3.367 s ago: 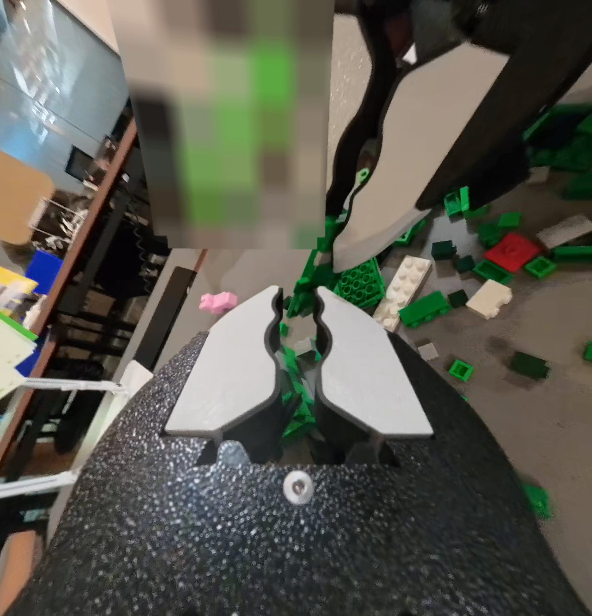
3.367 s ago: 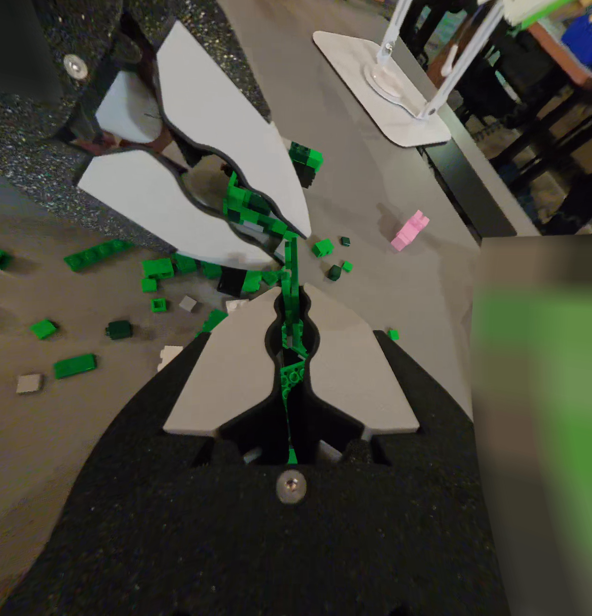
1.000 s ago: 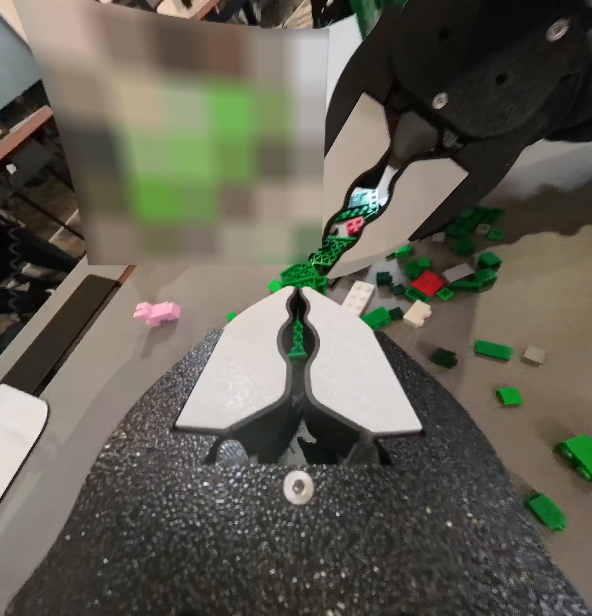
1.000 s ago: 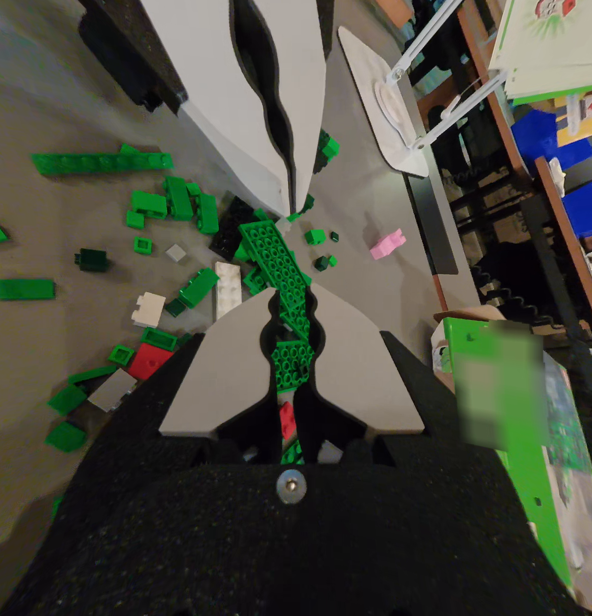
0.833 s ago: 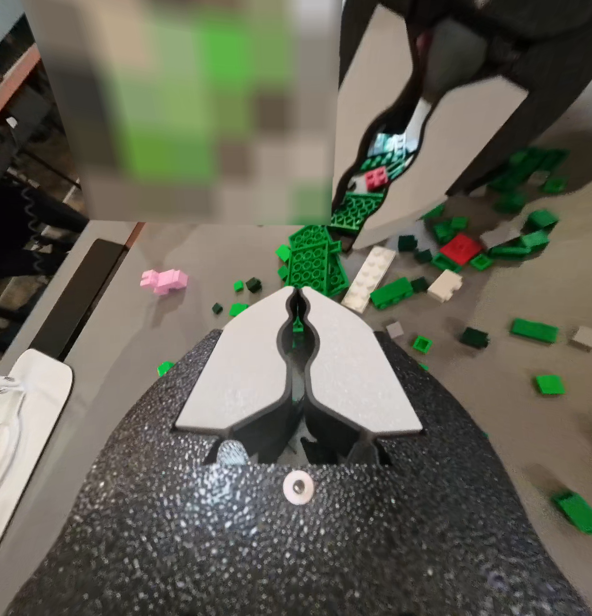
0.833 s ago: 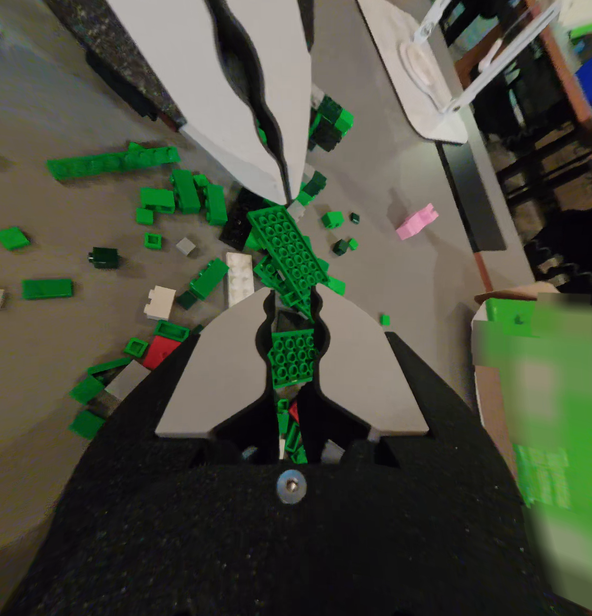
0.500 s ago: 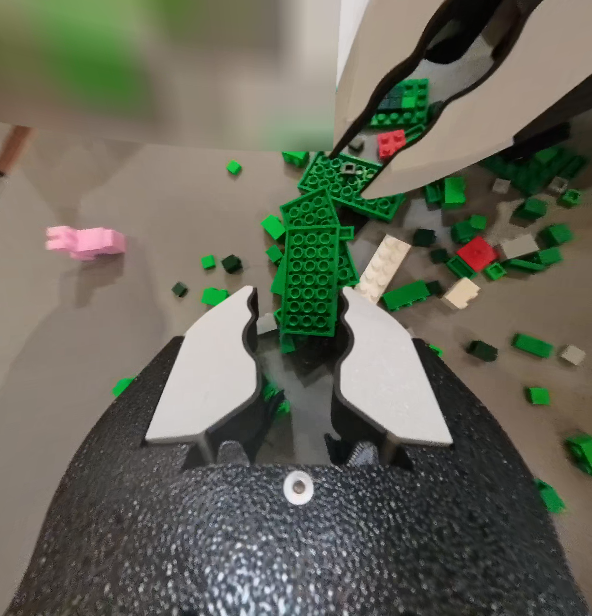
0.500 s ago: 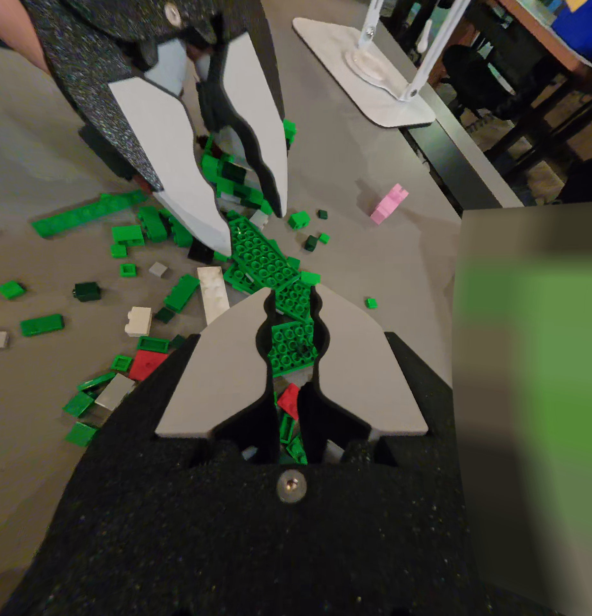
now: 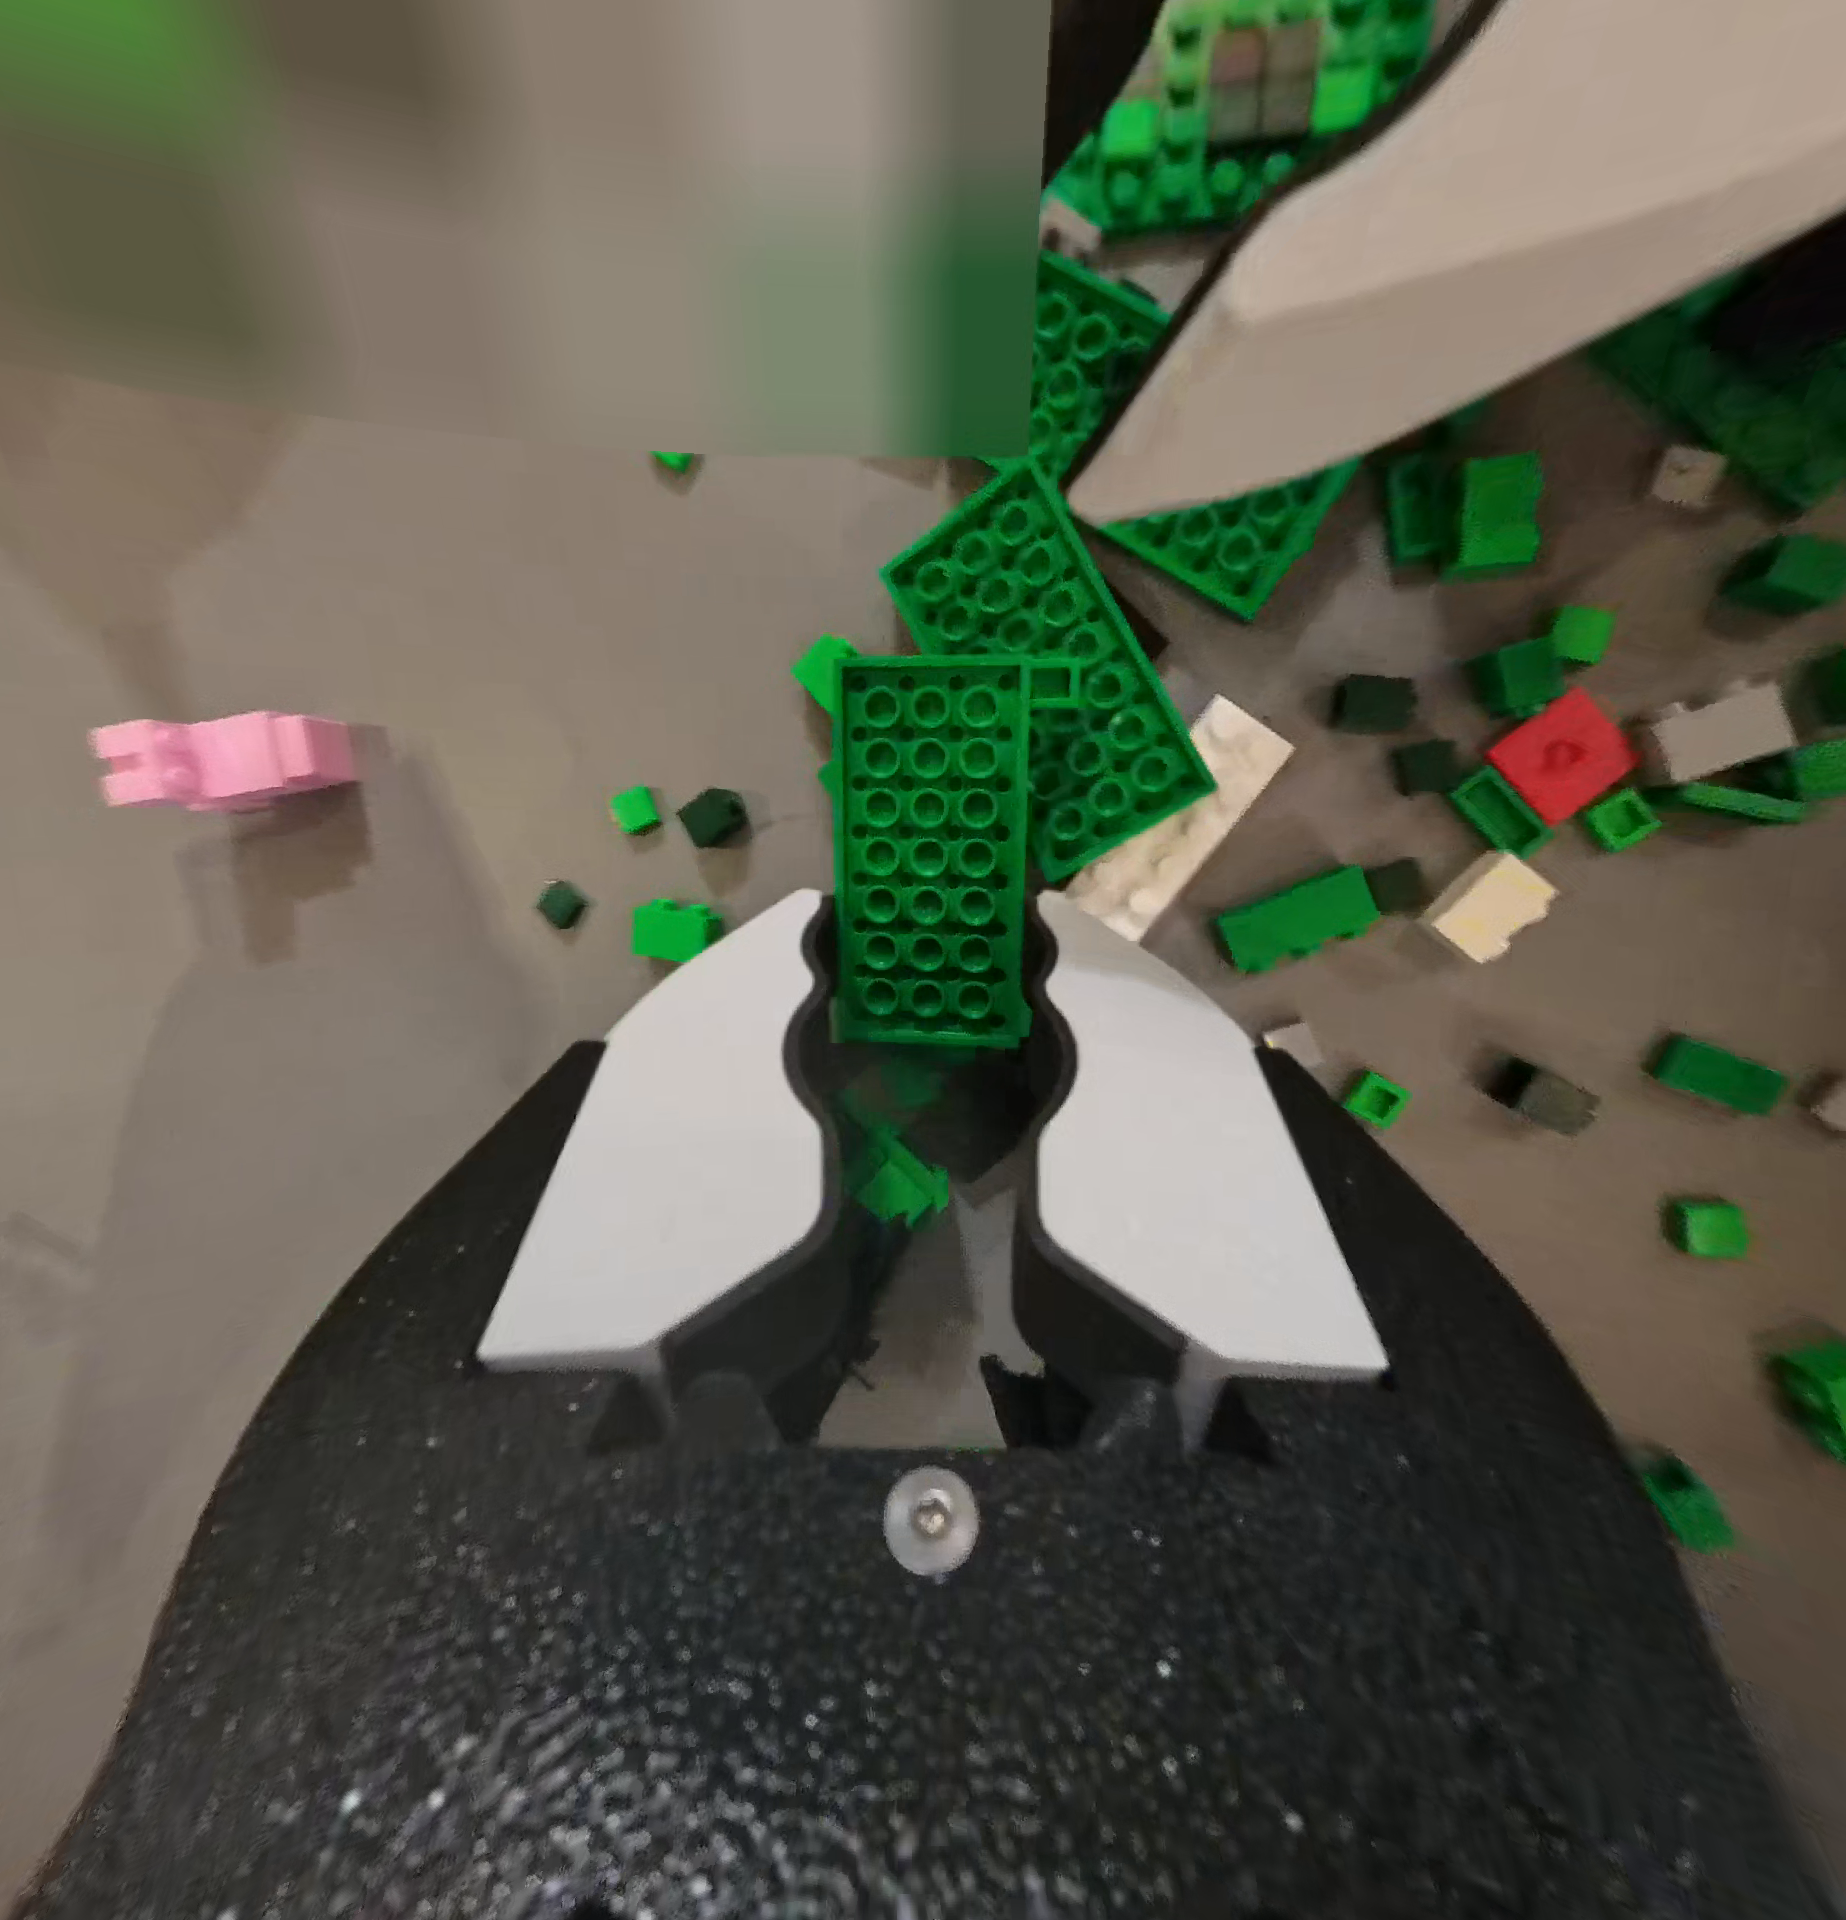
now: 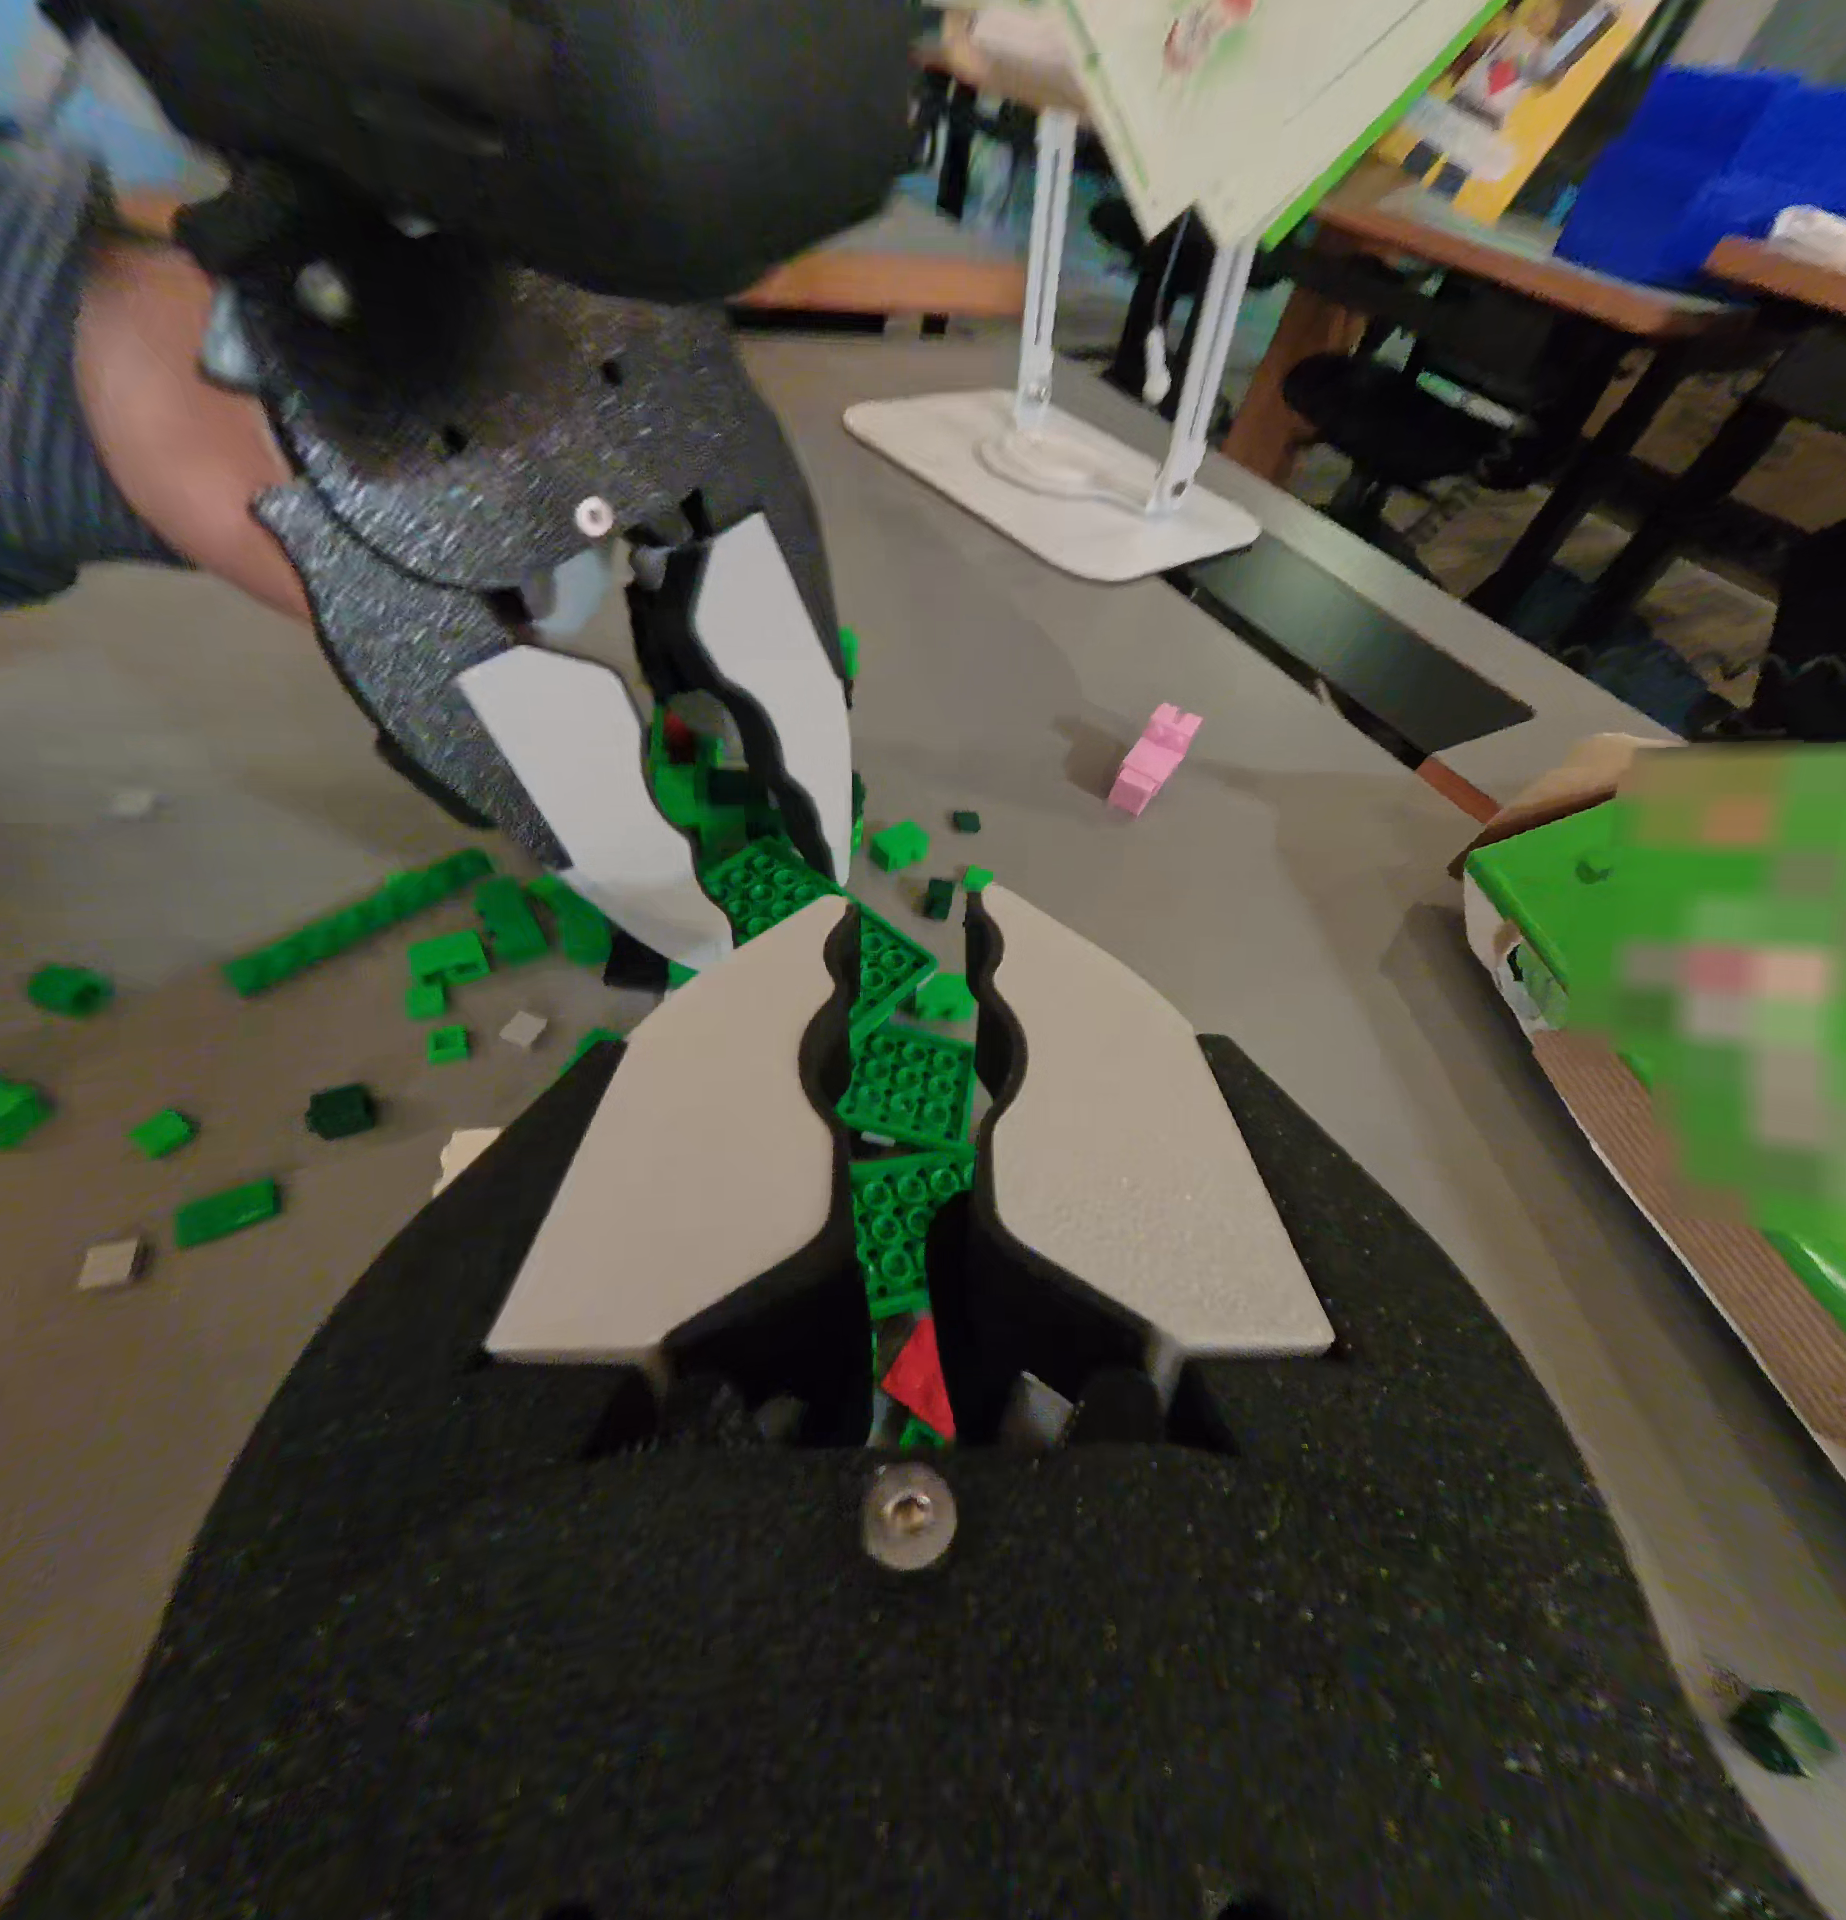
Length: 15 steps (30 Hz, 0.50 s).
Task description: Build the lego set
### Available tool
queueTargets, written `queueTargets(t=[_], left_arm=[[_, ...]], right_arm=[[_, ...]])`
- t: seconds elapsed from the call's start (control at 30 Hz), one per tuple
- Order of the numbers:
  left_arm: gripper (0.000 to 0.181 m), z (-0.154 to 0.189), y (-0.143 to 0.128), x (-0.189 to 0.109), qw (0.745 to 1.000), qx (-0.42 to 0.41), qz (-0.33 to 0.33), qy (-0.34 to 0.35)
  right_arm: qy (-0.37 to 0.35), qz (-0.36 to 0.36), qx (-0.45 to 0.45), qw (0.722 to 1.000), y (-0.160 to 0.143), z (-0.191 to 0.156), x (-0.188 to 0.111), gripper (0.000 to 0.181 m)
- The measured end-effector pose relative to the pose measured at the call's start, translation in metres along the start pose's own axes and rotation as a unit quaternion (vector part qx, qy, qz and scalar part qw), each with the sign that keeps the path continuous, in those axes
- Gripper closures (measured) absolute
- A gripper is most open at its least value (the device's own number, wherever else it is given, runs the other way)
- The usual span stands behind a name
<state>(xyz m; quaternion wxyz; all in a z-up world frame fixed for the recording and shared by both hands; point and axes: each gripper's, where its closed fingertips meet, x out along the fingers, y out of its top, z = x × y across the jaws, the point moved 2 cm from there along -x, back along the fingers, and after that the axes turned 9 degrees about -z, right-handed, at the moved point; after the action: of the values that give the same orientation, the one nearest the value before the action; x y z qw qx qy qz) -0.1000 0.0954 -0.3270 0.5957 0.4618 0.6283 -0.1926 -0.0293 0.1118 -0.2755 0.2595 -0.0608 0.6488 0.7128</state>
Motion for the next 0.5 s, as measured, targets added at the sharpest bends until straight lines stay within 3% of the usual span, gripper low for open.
queueTargets(t=[0.03, 0.13, 0.23, 0.3, 0.5], left_arm=[[0.148, -0.004, 0.002, -0.003, 0.999, -0.007, 0.024, 0.030], [0.148, -0.010, 0.013, -0.019, 0.985, -0.049, 0.129, 0.107], [0.148, -0.010, 0.018, -0.039, 0.945, -0.086, 0.263, 0.174], [0.149, -0.003, 0.020, -0.050, 0.916, -0.105, 0.344, 0.177], [0.149, 0.009, 0.030, -0.064, 0.891, -0.111, 0.423, 0.124]], right_arm=[[-0.007, 0.016, 0.009, 1.000, 0.001, 0.003, -0.001, 0.163], [-0.034, 0.052, 0.037, 0.997, 0.001, 0.010, -0.002, 0.162], [-0.020, 0.083, 0.072, 0.994, 0.005, 0.004, -0.004, 0.158], [0.012, 0.114, 0.111, 0.987, 0.011, -0.002, -0.009, 0.155], [0.137, 0.197, 0.233, 0.942, 0.028, -0.007, -0.023, 0.147]])
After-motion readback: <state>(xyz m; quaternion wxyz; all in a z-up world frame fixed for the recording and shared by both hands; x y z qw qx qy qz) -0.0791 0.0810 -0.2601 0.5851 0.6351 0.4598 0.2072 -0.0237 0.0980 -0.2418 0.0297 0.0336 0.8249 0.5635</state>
